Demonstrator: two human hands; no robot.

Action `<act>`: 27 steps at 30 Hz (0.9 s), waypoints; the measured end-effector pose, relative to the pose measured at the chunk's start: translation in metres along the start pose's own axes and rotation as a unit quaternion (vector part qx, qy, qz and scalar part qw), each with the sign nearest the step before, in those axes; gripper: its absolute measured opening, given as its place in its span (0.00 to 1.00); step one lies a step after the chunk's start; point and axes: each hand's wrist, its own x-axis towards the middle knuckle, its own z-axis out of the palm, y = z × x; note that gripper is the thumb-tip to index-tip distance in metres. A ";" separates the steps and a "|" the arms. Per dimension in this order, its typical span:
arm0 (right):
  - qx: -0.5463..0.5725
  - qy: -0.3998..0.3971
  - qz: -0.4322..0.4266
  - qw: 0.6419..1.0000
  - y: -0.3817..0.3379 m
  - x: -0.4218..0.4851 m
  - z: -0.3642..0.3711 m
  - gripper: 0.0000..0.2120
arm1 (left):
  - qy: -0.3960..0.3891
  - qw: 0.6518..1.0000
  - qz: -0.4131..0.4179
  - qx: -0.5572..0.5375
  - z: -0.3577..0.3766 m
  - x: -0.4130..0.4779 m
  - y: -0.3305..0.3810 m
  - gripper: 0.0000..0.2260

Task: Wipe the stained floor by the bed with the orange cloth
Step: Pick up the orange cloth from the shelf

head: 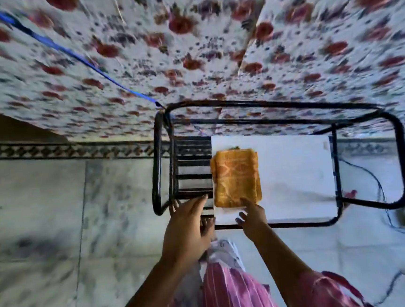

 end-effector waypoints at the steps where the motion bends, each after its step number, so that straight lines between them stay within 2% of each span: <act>1: 0.027 0.005 0.001 1.000 0.000 0.003 0.002 0.11 | 0.000 1.000 -0.005 -0.006 0.004 0.000 -0.002 0.23; 4: 0.089 0.016 0.009 0.996 -0.010 0.006 0.007 0.13 | -0.003 0.999 -0.039 -0.032 0.003 -0.002 0.001 0.23; 6: 0.095 0.017 -0.013 0.995 -0.018 -0.003 0.012 0.11 | 0.000 0.998 -0.042 -0.038 0.001 -0.005 0.004 0.24; 9: 0.071 0.019 -0.083 0.994 -0.032 -0.030 0.018 0.05 | 0.010 0.998 -0.050 -0.045 -0.012 -0.009 0.012 0.26; 14: -0.031 0.006 -0.236 0.971 -0.045 -0.101 0.018 0.04 | 0.069 0.994 -0.066 -0.054 -0.060 -0.018 0.026 0.25; 18: -0.089 -0.072 -0.339 0.934 -0.052 -0.176 0.018 0.01 | 0.132 0.986 -0.082 -0.060 -0.109 -0.035 0.035 0.24; 20: -0.118 -0.121 -0.374 0.912 -0.053 -0.210 0.022 0.06 | 0.179 0.978 -0.085 -0.063 -0.136 -0.051 0.034 0.24; 23: -0.161 -0.194 -0.403 0.880 -0.052 -0.247 0.037 0.12 | 0.251 0.958 -0.112 -0.080 -0.170 -0.075 0.030 0.20; 27: -0.215 -0.272 -0.387 0.854 -0.037 -0.295 0.082 0.10 | 0.314 0.933 -0.150 -0.094 -0.211 -0.117 0.015 0.25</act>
